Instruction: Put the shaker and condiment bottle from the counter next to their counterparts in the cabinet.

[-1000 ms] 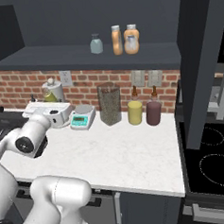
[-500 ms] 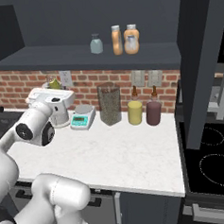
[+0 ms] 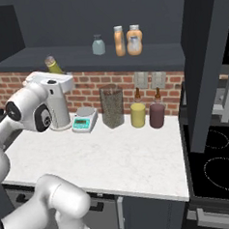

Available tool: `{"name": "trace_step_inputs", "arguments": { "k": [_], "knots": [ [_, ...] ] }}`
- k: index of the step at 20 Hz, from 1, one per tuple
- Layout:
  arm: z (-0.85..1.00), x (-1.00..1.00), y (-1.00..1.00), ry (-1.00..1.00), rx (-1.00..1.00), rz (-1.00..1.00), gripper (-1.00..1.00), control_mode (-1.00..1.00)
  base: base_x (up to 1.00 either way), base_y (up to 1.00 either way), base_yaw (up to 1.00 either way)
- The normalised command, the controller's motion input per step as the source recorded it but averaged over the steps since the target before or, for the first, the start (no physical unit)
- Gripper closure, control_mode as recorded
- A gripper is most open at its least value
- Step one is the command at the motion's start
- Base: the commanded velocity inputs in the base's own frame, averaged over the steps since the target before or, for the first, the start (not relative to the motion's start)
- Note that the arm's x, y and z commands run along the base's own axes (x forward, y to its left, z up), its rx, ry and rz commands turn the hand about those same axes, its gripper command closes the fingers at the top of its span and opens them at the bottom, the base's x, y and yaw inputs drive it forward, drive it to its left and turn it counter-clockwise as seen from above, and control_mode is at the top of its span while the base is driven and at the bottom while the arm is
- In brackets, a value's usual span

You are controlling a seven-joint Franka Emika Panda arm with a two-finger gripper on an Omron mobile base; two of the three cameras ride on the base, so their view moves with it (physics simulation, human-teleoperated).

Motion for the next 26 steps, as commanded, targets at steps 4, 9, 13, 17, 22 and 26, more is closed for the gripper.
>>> {"name": "trace_step_inputs", "arguments": {
  "k": [4,9,13,17,22,26],
  "knots": [
    [0.47,0.0,0.0,0.16,0.0,-0.07,1.0,-1.0,0.0,0.0,0.0],
    [0.33,0.29,0.0,0.23,0.02,-0.05,1.0,-1.0,0.0,0.0,0.0],
    [0.03,0.7,-0.03,0.19,0.0,-0.02,1.0,-1.0,0.0,0.0,0.0],
    [0.0,0.71,-0.07,0.11,0.0,0.0,1.0,-1.0,0.0,0.0,0.0],
    [-0.05,0.43,-0.07,0.01,-0.01,0.0,1.0,-1.0,0.0,0.0,0.0],
    [-0.02,0.17,0.0,0.0,-0.01,0.0,1.0,-1.0,0.0,0.0,0.0]
  ]
}}
